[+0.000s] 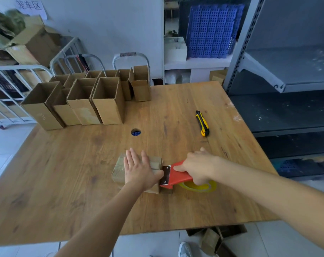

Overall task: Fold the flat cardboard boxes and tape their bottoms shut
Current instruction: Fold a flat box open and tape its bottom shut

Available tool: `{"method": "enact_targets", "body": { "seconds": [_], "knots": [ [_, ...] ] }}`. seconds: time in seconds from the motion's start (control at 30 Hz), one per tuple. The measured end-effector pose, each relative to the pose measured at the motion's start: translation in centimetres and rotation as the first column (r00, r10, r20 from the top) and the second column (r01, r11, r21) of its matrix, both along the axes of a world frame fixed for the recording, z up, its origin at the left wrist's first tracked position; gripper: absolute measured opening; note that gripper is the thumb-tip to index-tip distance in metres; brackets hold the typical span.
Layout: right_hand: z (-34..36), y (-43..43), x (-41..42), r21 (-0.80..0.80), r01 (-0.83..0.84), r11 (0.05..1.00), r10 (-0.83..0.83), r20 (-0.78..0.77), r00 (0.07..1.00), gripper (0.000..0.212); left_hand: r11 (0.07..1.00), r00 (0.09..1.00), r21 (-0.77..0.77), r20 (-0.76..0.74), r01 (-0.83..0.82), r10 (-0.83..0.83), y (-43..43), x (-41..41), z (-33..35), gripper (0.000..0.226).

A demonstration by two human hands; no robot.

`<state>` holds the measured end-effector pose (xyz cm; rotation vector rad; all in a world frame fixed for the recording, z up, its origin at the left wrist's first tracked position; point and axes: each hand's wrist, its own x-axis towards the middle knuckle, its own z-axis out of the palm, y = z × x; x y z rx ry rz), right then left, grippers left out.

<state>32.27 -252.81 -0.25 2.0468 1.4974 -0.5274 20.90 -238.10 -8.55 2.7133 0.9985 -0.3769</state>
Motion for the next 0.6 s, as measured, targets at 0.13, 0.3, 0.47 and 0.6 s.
{"method": "enact_targets", "body": {
  "seconds": [0.13, 0.3, 0.47, 0.6],
  "knots": [
    [1.7, 2.0, -0.4, -0.051, -0.016, 0.999, 0.015, -0.009, 1.000, 0.066, 1.000, 1.000, -0.010, -0.003, -0.010, 0.010, -0.8, 0.5, 0.1, 0.098],
    [3.3, 3.3, -0.5, -0.093, 0.054, 0.994, -0.066, -0.134, 0.989, 0.074, 1.000, 1.000, 0.008, 0.004, -0.013, 0.013, -0.9, 0.6, -0.2, 0.097],
    [3.1, 3.4, 0.6, -0.119, 0.162, 0.980, -0.184, -0.200, 0.962, 0.074, 1.000, 1.000, 0.007, 0.006, -0.010, 0.010, -0.9, 0.6, -0.1, 0.096],
    [0.6, 2.1, 0.0, -0.126, 0.185, 0.975, -0.206, -0.183, 0.961, 0.068, 1.000, 1.000, 0.006, 0.006, 0.000, -0.001, -1.0, 0.4, 0.0, 0.095]
  ]
}}
